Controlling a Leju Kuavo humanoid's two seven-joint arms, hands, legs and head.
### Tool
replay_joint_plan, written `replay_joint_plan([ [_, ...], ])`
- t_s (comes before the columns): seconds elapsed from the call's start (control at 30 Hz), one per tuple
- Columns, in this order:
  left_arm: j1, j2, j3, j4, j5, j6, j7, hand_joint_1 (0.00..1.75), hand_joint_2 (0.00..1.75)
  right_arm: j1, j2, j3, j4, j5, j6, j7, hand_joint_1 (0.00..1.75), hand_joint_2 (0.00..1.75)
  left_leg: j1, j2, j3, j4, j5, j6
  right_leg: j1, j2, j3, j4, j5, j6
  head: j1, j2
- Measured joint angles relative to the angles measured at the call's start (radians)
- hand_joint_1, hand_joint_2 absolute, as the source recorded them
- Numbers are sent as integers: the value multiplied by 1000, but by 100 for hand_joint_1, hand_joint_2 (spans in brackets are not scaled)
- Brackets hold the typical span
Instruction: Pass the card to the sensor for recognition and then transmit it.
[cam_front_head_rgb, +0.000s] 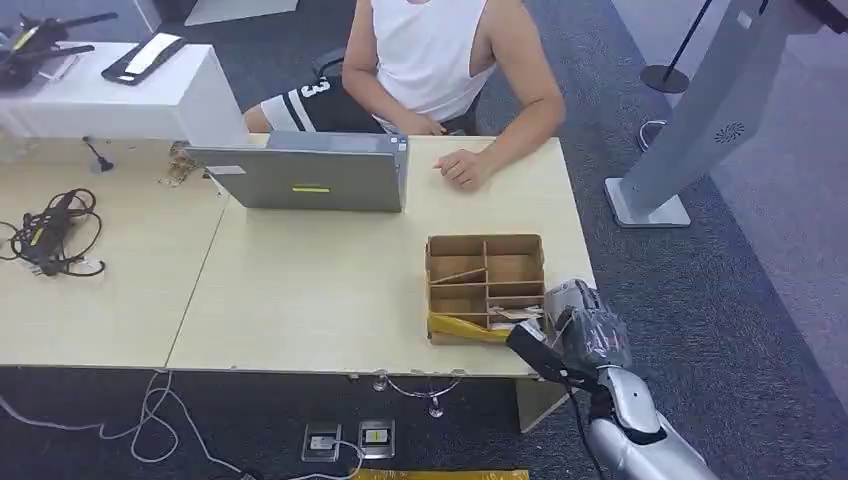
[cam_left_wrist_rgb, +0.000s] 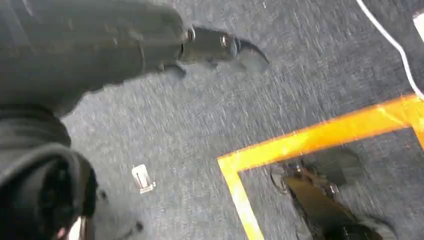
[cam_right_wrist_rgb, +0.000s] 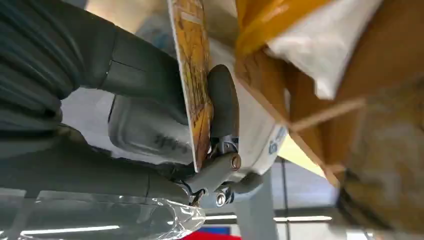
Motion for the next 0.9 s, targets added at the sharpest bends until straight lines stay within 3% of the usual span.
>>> replay_joint_plan([
  [0.3,4,1,0,2,53,0,-11,0,0,-27,31,11,52,11,-25,-19,175,175,0,1,0,0,0,0,0,1,-1,0,0,0,0,0],
  [0.47,3,5,-1,4,84,0,-21,0,0,-55,39,18,48,68,-49,12,175,175,0,1,-1,0,0,0,0,1,-1,0,0,0,0,0],
  [0.57,2,9,-2,8,100,0,-32,0,0,-90,37,16,0,121,-38,49,175,175,0,2,0,0,0,0,0,3,-2,0,1,0,0,0],
  [0.77,-21,5,-3,13,119,0,-73,0,0,-171,23,12,-148,189,61,107,175,175,0,2,0,0,1,0,0,3,-2,0,1,0,0,0],
  [0.9,-32,2,-4,17,118,0,-73,0,0,-186,23,12,-218,210,60,110,175,175,0,2,-1,0,1,0,0,2,-2,0,1,0,0,0],
])
